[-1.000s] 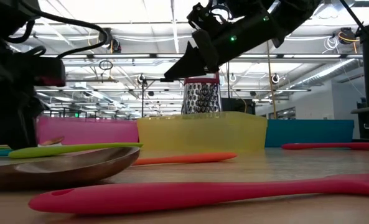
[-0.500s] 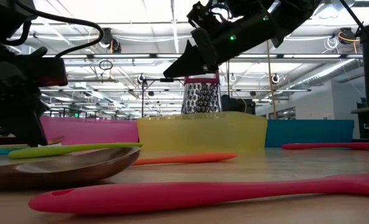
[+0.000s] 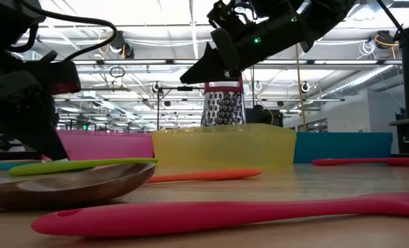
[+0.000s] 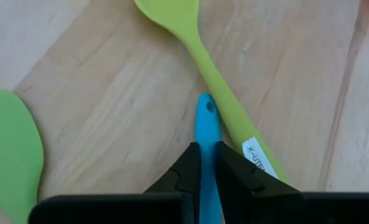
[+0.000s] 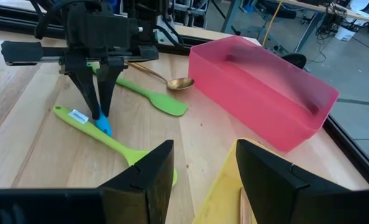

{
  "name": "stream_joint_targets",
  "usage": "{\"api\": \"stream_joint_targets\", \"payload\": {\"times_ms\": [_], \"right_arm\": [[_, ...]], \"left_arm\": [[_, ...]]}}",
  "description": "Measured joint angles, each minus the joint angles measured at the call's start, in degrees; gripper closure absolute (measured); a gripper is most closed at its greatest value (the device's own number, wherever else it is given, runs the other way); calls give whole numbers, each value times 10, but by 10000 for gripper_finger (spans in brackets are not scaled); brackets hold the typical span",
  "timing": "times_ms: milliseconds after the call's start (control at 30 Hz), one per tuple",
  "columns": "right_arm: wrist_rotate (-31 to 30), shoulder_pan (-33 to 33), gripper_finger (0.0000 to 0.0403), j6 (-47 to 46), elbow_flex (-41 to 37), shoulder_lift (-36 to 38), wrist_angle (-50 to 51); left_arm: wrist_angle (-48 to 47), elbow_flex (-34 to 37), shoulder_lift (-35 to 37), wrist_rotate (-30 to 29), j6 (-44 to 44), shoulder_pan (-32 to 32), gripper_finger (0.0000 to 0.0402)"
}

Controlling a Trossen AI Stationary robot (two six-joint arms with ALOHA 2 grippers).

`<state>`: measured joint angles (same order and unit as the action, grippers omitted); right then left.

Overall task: Pick & Place Kitchen Items
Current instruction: Put the blue serving spoon into the red bin

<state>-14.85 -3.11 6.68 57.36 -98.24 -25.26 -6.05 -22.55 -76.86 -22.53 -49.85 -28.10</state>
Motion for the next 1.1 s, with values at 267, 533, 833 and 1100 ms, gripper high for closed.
{"api": "stream_joint_targets", "payload": {"times_ms": [267,533,833,1100], "right_arm": [[0,0,236,0,0,0,0],[0,0,236,0,0,0,0],[0,0,236,0,0,0,0],[0,0,236,0,0,0,-2]], "left_arm": [[-2,0,-1,22,-4,-16,332],[5,-2,-34,26,-14,-38,315],[14,-2,-70,-36,-72,-67,320],[63,0,-71,-65,-73,-70,360]]}}
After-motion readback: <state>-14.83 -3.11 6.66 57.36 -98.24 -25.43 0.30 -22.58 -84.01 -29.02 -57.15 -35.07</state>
